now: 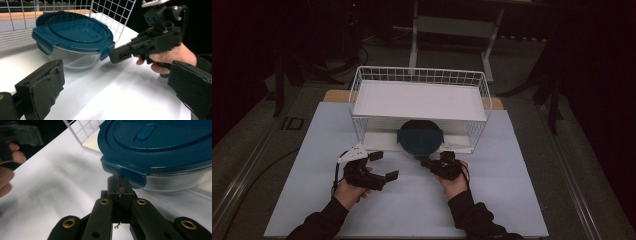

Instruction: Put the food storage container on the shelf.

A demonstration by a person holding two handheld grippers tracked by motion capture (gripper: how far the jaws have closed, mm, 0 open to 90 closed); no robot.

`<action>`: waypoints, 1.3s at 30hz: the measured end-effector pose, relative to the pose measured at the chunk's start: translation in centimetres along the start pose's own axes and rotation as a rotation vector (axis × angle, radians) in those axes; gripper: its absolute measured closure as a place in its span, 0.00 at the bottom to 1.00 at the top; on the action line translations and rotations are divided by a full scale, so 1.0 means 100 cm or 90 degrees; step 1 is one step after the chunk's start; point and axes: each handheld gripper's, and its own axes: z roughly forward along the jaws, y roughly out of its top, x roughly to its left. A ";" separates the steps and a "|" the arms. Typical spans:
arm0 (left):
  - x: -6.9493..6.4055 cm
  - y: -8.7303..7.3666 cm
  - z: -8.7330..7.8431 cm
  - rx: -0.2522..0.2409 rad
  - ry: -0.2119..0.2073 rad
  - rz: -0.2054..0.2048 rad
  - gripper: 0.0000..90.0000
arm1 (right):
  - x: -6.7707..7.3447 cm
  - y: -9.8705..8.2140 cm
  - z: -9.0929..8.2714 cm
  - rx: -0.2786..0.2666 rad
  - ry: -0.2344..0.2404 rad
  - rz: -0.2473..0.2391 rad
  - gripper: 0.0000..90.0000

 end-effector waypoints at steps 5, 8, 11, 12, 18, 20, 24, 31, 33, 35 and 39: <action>0.000 -0.001 0.000 -0.004 0.000 0.002 0.01 | -0.010 0.007 0.007 -0.010 -0.020 0.014 1.00; 0.000 -0.001 0.000 -0.004 0.000 0.001 0.01 | -0.016 0.012 0.011 -0.014 -0.028 0.022 1.00; 0.000 -0.001 0.000 -0.003 0.000 0.005 0.01 | -0.020 0.016 0.014 -0.016 -0.036 0.023 1.00; 0.000 -0.001 -0.001 -0.006 -0.001 0.004 0.01 | -0.021 0.018 0.016 -0.017 -0.040 0.022 1.00; -0.001 -0.001 -0.001 -0.005 0.002 0.011 0.01 | -0.027 0.024 0.015 -0.031 -0.044 0.032 1.00; -0.002 -0.001 -0.001 -0.003 0.001 0.012 0.01 | -0.026 0.024 0.015 -0.029 -0.046 0.025 0.97; -0.004 -0.002 -0.002 -0.001 -0.002 0.016 0.01 | -0.018 0.017 0.009 -0.027 -0.038 0.005 0.87; -0.009 -0.001 -0.003 -0.007 -0.008 0.026 0.01 | -0.005 -0.007 -0.017 -0.039 -0.022 -0.024 0.58; -0.009 -0.001 -0.004 -0.010 -0.011 0.024 0.01 | -0.002 -0.011 -0.025 -0.043 -0.028 -0.031 0.47; -0.010 -0.002 -0.004 -0.013 -0.012 0.024 0.01 | 0.001 -0.015 -0.033 -0.051 -0.030 -0.036 0.40; -0.011 -0.004 -0.006 -0.013 -0.014 0.033 0.01 | 0.004 -0.027 -0.048 -0.062 -0.031 -0.037 0.23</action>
